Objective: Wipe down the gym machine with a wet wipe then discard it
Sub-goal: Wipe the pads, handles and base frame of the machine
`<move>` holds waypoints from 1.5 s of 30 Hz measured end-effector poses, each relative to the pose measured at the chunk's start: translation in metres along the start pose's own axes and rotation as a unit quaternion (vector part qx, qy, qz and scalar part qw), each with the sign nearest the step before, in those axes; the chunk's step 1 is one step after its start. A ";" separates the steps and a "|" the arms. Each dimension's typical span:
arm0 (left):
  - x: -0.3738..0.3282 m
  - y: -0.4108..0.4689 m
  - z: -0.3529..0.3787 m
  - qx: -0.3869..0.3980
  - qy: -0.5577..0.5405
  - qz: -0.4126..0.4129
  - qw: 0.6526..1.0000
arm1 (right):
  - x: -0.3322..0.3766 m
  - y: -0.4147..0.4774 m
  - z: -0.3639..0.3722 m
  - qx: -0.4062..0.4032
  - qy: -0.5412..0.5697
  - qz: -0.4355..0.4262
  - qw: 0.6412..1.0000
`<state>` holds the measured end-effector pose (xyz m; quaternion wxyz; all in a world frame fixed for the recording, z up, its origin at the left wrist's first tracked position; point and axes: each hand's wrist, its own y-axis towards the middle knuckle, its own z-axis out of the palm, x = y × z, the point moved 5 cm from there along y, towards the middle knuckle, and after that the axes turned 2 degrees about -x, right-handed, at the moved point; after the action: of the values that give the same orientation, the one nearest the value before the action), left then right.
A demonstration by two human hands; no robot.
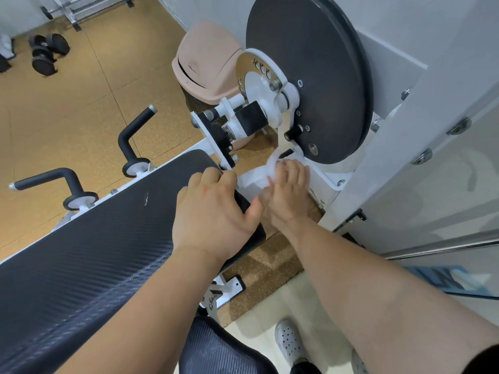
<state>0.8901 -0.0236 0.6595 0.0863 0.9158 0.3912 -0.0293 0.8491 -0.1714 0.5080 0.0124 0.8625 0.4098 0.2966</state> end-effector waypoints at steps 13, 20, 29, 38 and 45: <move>0.001 0.000 0.001 -0.012 -0.010 -0.001 1.000 | -0.011 0.001 0.008 0.079 0.001 0.009 0.997; 0.002 0.000 0.003 -0.017 -0.022 0.005 1.000 | 0.005 0.002 0.005 0.119 -0.024 -0.135 0.983; 0.001 0.000 0.000 -0.016 0.004 0.017 1.000 | 0.001 0.000 -0.020 0.124 -0.027 -0.156 0.980; -0.002 -0.012 -0.017 -0.064 -0.075 0.033 0.995 | 0.015 -0.062 -0.113 0.013 -0.034 -0.247 0.968; -0.029 -0.101 -0.044 -0.079 -0.317 -0.044 0.944 | 0.044 -0.139 -0.186 -0.034 -0.015 -0.328 0.944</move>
<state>0.7963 0.0325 0.6922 0.2770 0.8310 0.3848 -0.2908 0.6762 -0.0887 0.6463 0.1446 0.6837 0.6595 0.2770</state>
